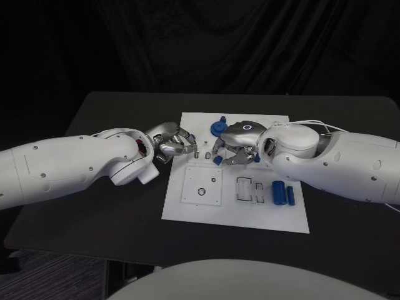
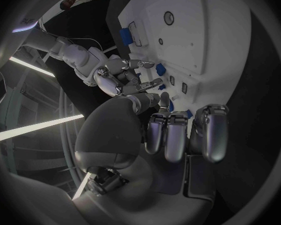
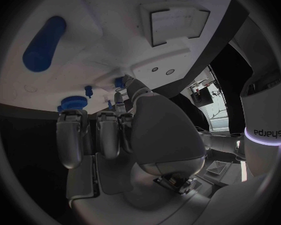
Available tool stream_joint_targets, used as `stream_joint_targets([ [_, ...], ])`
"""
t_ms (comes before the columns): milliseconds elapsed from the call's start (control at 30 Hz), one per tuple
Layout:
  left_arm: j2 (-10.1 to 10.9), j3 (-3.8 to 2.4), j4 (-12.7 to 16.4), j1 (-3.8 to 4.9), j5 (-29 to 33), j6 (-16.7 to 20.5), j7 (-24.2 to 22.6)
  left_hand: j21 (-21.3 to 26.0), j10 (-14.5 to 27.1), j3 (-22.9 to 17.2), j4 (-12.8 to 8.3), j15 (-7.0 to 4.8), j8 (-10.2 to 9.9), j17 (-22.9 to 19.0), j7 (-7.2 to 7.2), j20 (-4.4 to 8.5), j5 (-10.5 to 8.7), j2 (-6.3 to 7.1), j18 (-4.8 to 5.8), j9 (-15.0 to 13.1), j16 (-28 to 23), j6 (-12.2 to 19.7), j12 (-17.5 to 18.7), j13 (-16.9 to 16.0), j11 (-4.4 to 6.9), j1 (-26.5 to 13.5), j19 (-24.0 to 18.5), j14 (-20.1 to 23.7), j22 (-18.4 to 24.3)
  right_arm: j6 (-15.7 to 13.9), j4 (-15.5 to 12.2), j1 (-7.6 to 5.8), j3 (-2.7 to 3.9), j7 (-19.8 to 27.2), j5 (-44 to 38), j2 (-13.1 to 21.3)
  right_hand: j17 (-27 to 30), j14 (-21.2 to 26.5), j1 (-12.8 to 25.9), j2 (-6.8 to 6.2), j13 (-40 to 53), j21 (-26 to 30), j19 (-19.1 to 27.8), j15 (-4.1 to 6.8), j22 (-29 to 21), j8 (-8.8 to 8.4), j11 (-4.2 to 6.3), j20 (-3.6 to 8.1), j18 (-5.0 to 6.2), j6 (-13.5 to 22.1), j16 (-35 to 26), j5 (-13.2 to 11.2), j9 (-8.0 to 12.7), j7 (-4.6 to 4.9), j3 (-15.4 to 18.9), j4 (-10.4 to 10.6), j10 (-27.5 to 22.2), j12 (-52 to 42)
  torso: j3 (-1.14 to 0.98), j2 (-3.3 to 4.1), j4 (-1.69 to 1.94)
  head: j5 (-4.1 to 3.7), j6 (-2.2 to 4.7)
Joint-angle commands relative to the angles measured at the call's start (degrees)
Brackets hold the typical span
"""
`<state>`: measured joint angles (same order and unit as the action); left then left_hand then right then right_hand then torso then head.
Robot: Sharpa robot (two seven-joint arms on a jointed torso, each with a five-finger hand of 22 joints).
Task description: Assemble the parts on the task board
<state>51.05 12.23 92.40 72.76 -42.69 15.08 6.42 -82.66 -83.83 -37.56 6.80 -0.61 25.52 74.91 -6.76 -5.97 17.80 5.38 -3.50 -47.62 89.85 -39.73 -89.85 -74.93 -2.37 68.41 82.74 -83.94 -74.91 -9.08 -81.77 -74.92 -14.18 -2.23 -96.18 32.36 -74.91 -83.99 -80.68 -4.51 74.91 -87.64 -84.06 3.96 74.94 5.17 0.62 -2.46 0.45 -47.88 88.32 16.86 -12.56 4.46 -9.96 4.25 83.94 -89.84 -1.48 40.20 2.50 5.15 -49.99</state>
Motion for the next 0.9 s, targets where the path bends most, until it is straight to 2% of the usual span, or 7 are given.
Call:
stream_joint_targets([
  [33, -0.11, -0.03, 0.03, -0.14, 0.1, -0.7, -0.75, 0.4, -6.17, 0.24, -0.22, 0.1, 0.39, 15.09, -0.1, 0.07, 0.29, -0.28, 0.68, 0.11, 0.15, -0.39, -0.15, -15.07, -0.07, -0.22, -0.43, -6.06, -8.48, -1.12, 0.43, 0.54, 0.04, -0.42, -0.38, -0.17, -11.96, -5.33, 0.02, 0.49, 15.09, 0.23, -4.64, 0.48, 14.1, 0.22, 0.29, 0.51, 0.28, -0.43, 0.05, 0.35, -0.09, -0.01, -0.05, -0.21, 6.06, -0.16, 0.07, 0.0, 0.04, -0.15, -0.01],
  [367, -0.18, -0.03, -0.12, -0.33, 0.1, -0.93, -0.65, 0.53, -6.17, 0.28, -0.3, 0.07, 0.47, 15.09, -0.07, 0.09, 0.41, -0.34, 0.64, 0.18, 0.15, -0.45, -0.15, -15.07, -0.04, -0.22, -0.56, -6.06, -8.39, -2.75, 1.76, 1.49, 0.04, -0.06, -0.38, -0.67, -11.86, -5.31, 0.56, 1.0, 15.09, 0.38, -4.57, 0.4, 14.05, 1.28, 0.15, 0.47, 0.32, -2.19, 0.0, 0.58, -1.55, 0.18, -0.3, -0.22, 6.06, -0.16, 0.08, -0.06, 0.0, 0.12, -0.01],
  [433, -0.22, -0.03, -0.16, -0.38, 0.1, -0.96, -0.63, 0.53, -6.17, 0.28, -0.3, 0.07, 0.47, 15.09, -0.07, 0.09, 0.41, -0.34, 0.64, 0.18, 0.15, -0.45, -0.15, -15.07, -0.04, -0.22, -0.56, -6.06, -8.39, -3.46, 1.93, 1.6, 0.04, 0.2, -0.38, -0.76, -11.78, -5.29, 0.87, 1.46, 15.09, 0.39, -4.56, 0.37, 14.04, 1.93, 0.16, 0.44, 0.32, -3.21, -0.04, 1.07, -2.47, 0.15, -0.48, -0.17, 6.06, -0.16, 0.06, -0.05, -0.07, 0.24, -0.01],
  [567, -0.27, -0.03, -0.2, -0.46, 0.1, -1.07, -0.55, 0.57, -6.17, 0.29, -0.36, 0.06, 0.52, 15.09, -0.06, 0.11, 0.49, -0.4, 0.63, 0.23, 0.15, -0.47, -0.15, -15.07, -0.03, -0.2, -0.59, -6.06, -8.37, -4.42, 2.08, 1.69, 0.04, 0.61, -0.38, -0.92, -11.82, -5.3, 1.19, 1.9, 15.09, 0.34, -4.58, 0.45, 14.06, 2.94, 0.28, 0.49, 0.31, -4.63, -0.02, 1.8, -3.96, 0.0, -0.64, -0.3, 6.06, -0.16, 0.09, -0.01, 0.05, 0.15, -0.01],
  [667, -0.33, -0.03, -0.22, -0.53, 0.1, -1.14, -0.49, 0.71, -6.17, 0.29, -0.4, 0.05, 0.55, 15.09, -0.05, 0.12, 0.55, -0.45, 0.58, 0.27, 0.15, -0.48, -0.15, -15.07, -0.02, -0.19, -0.73, -6.06, -8.27, -5.33, 2.09, 1.73, 0.04, 0.89, -0.38, -1.0, -11.82, -5.3, 1.37, 2.16, 15.09, 0.33, -4.59, 0.58, 14.06, 3.79, 0.44, 0.59, 0.31, -5.62, -0.02, 2.1, -5.31, -0.21, -0.65, -0.52, 6.06, -0.16, 0.04, -0.01, 0.0, 0.19, -0.01],
  [900, -0.39, -0.03, -0.26, -0.67, 0.1, -1.3, -0.36, 0.73, -6.17, 0.3, -0.41, 0.04, 0.57, 15.09, -0.05, 0.12, 0.57, -0.48, 0.57, 0.29, 0.15, -0.49, -0.15, -15.07, -0.01, -0.19, -0.75, -6.06, -8.25, -6.7, 2.05, 1.76, 0.04, 0.76, -0.37, -0.97, -11.75, -5.29, 1.82, 2.81, 15.09, 0.35, -4.58, 0.82, 14.06, 5.28, 0.74, 0.8, 0.32, -6.95, -0.05, 3.0, -7.87, -0.54, -0.63, -0.76, 6.06, -0.16, 0.1, -0.02, 0.08, 0.24, -0.01],
])
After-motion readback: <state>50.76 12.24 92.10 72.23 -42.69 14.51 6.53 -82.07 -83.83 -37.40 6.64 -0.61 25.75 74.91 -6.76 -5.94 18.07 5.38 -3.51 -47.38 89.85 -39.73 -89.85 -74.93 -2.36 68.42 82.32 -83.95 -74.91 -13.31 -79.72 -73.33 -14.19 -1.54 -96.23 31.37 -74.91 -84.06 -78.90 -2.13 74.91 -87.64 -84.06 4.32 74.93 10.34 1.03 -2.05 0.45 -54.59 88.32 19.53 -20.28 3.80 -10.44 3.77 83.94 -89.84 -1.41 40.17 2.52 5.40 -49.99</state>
